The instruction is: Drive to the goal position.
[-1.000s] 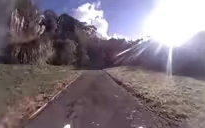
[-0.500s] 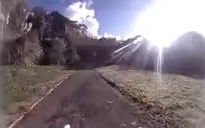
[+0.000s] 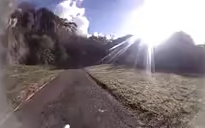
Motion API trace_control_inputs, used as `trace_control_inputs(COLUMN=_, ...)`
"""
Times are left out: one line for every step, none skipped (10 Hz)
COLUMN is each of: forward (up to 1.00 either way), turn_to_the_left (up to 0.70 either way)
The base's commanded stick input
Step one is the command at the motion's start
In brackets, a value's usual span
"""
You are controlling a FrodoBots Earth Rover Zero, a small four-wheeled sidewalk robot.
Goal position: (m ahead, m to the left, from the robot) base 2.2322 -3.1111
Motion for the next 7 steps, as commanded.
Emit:
trace_control_inputs(forward=0.70, turn_to_the_left=-0.17)
trace_control_inputs(forward=0.70, turn_to_the_left=-0.02)
trace_control_inputs(forward=0.70, turn_to_the_left=0.00)
trace_control_inputs(forward=0.70, turn_to_the_left=0.00)
trace_control_inputs(forward=0.70, turn_to_the_left=-0.35)
trace_control_inputs(forward=0.70, turn_to_the_left=-0.35)
trace_control_inputs(forward=0.70, turn_to_the_left=-0.35)
